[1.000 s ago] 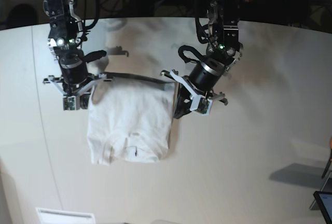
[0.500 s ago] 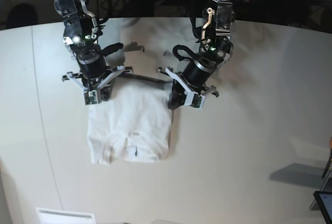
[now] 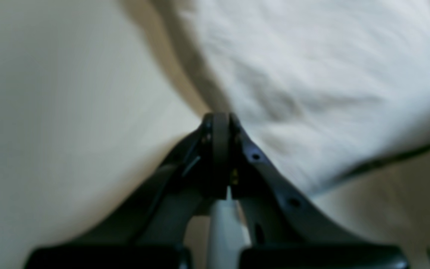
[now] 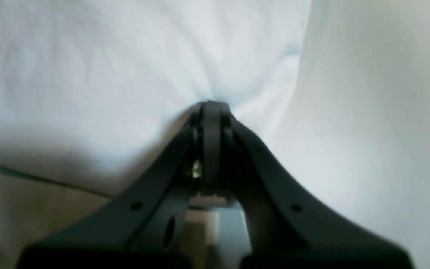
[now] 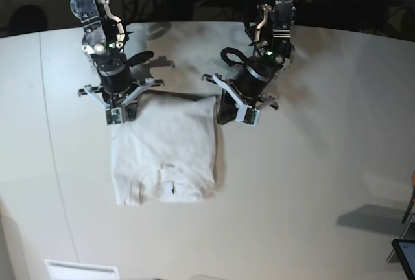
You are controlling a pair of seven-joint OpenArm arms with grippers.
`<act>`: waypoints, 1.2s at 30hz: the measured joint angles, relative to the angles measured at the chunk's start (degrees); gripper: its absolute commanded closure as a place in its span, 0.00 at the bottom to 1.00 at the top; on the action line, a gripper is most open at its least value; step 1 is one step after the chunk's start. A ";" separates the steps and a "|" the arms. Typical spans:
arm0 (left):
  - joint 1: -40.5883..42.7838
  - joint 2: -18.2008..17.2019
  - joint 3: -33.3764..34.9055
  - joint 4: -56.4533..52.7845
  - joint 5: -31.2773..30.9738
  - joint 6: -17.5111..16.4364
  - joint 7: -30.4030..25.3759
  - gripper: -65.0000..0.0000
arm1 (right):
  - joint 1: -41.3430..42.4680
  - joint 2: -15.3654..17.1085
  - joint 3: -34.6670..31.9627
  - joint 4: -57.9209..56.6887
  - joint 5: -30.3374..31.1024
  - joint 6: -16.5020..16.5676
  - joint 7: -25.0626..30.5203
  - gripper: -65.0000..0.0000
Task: Fold the T-shirt properly
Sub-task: 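Press the shirt's edge with both grippers to straighten it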
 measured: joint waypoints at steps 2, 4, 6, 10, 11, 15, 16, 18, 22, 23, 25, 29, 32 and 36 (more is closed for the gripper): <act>-0.74 -0.37 -0.02 2.58 -0.07 -0.17 -0.09 1.00 | -0.50 0.15 0.00 1.99 0.02 0.02 -0.31 1.00; -1.31 -0.33 -0.61 5.99 -0.22 -0.24 0.07 1.00 | -0.48 0.13 0.00 3.43 0.07 0.04 -0.68 1.00; -1.40 0.46 -3.04 9.51 -0.66 -0.83 2.82 1.00 | -0.15 0.15 0.00 4.63 0.00 0.04 -0.26 1.00; -1.27 0.57 -5.60 13.22 -0.20 0.00 4.37 1.00 | 0.76 0.13 0.00 5.03 0.07 0.04 -0.55 1.00; -1.27 0.52 -5.70 13.62 -0.22 0.00 4.35 1.00 | 1.07 0.13 0.00 4.94 0.07 0.07 -0.50 1.00; -1.22 0.72 -5.66 13.81 -0.24 -0.28 4.42 1.00 | 2.62 0.20 0.00 4.94 0.04 0.07 -0.50 1.00; -1.20 0.74 -5.64 13.81 -0.24 -0.26 4.39 1.00 | 2.93 0.17 0.00 4.94 0.04 0.04 -0.48 1.00; -0.79 0.72 -6.10 15.04 -0.20 -0.26 4.59 1.00 | 3.26 0.15 0.00 4.94 0.04 0.07 -0.42 1.00; 1.36 0.72 -9.66 17.81 -0.24 -0.28 3.98 1.00 | 2.51 0.20 0.17 4.94 0.04 0.07 0.76 1.00; 1.86 0.66 -10.58 18.08 -0.22 -0.26 4.00 1.00 | 2.14 0.15 0.70 4.85 0.07 0.17 2.14 1.00; 2.86 -0.26 -12.22 18.08 -0.20 -0.44 3.85 1.00 | 0.92 0.07 2.49 4.46 0.20 0.83 7.21 1.00; 5.03 -5.90 -12.55 13.62 0.00 -0.48 -8.22 1.00 | -0.26 0.46 6.95 -0.28 -0.22 11.08 18.03 1.00; 6.62 -8.52 -12.83 9.03 0.15 -0.44 -16.02 1.00 | -0.28 -0.28 10.19 -5.68 -0.15 18.56 24.30 1.00; 9.55 -11.52 -12.92 7.48 0.11 -1.05 -22.97 1.00 | -0.92 -0.02 14.69 -9.60 -0.37 20.96 30.62 1.00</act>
